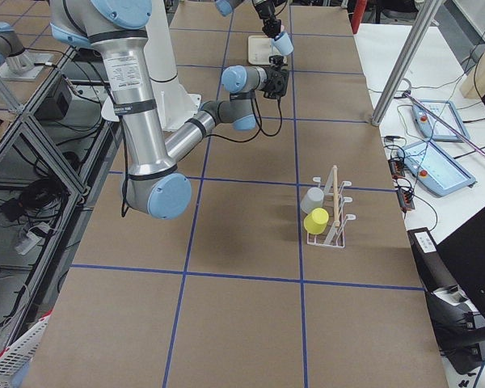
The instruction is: Transfer IKEA cup to right arm and place on rack
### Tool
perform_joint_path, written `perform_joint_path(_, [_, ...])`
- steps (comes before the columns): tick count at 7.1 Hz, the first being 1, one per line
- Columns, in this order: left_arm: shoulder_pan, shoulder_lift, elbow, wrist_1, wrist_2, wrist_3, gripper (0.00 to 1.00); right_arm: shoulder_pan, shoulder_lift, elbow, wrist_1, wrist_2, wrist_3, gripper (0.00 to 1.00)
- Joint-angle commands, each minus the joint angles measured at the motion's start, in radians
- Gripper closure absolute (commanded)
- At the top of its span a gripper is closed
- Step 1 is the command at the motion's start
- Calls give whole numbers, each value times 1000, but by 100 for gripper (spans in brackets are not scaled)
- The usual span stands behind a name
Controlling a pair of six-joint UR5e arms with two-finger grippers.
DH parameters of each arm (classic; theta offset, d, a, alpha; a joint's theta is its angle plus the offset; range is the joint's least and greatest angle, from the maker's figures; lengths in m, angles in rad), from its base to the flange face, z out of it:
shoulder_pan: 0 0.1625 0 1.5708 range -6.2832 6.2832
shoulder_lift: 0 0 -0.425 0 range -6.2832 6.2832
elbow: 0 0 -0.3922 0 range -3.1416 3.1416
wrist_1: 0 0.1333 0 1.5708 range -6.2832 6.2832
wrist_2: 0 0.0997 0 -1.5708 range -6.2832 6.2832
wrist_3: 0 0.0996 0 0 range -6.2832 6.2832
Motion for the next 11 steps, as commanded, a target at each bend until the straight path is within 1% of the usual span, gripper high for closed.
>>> perform_joint_path(1, [65, -3, 32, -290, 104, -130, 100, 0, 0, -4, 62, 23, 110, 0])
perform_joint_path(2, [97, -4, 47, -419, 165, -157, 100, 0, 0, -12, 117, 23, 160, 0])
perform_joint_path(3, [203, -7, 87, -543, 313, -158, 100, -2, 1, -15, 169, 23, 231, 0])
perform_joint_path(4, [301, -44, 137, -634, 433, -152, 100, -2, 1, -15, 194, 23, 277, 0])
perform_joint_path(5, [321, -73, 162, -661, 457, -151, 100, -3, 3, -17, 218, 21, 322, 0])
perform_joint_path(7, [339, -145, 178, -661, 460, -149, 100, -3, 3, -18, 223, 23, 325, 0])
perform_joint_path(8, [339, -156, 182, -684, 468, -146, 100, -6, 3, -18, 223, 23, 334, 0])
perform_joint_path(9, [341, -162, 208, -717, 498, -146, 100, -8, 3, -18, 223, 23, 342, 0])
perform_joint_path(11, [352, -220, 260, -722, 523, -139, 100, -15, 3, -18, 223, 21, 342, 0])
